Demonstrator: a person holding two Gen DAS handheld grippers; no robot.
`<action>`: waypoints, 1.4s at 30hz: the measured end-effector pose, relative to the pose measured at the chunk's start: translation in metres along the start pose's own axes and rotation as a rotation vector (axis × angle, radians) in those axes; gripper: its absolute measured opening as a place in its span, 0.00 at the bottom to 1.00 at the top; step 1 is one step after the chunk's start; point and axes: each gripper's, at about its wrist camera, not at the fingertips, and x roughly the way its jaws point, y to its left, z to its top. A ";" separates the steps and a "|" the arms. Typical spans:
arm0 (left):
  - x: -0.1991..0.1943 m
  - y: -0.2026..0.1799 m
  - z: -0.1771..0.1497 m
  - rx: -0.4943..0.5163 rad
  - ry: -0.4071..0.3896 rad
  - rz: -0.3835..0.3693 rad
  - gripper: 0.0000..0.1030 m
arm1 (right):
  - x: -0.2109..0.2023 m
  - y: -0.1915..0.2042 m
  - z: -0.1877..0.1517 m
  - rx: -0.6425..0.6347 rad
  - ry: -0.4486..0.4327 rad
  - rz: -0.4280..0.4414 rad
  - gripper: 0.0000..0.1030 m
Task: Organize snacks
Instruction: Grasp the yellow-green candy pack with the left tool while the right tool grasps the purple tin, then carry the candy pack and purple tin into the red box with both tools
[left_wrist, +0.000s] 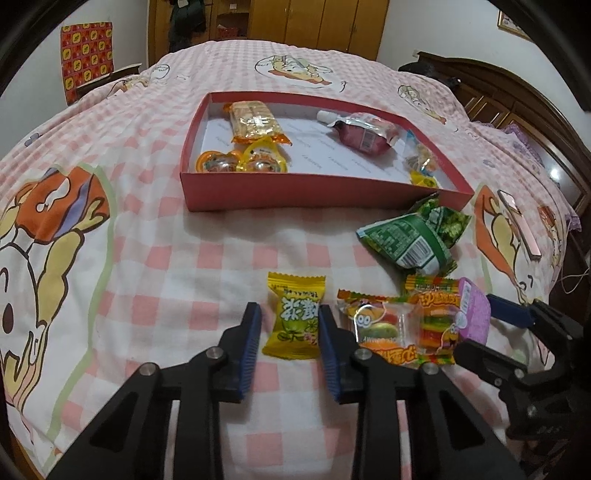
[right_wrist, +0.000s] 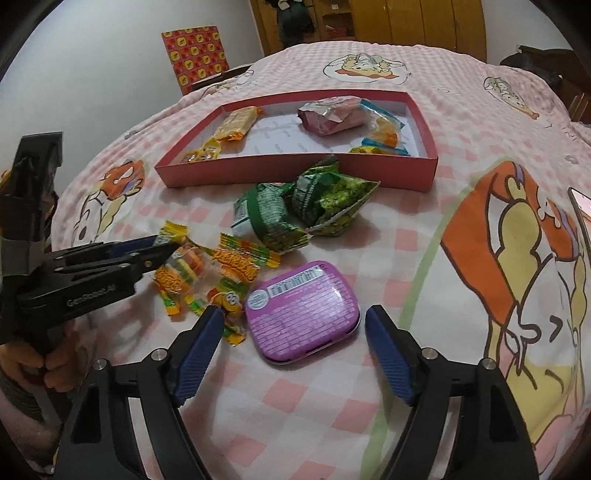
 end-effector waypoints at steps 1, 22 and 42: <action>0.000 0.001 0.000 -0.004 0.000 -0.004 0.27 | 0.001 -0.002 0.000 0.001 0.000 -0.001 0.78; -0.020 0.008 0.004 -0.037 -0.037 -0.050 0.21 | -0.003 -0.007 -0.002 -0.009 -0.040 0.018 0.62; -0.035 0.001 0.050 -0.019 -0.103 -0.088 0.21 | -0.027 -0.012 0.043 -0.035 -0.122 -0.008 0.62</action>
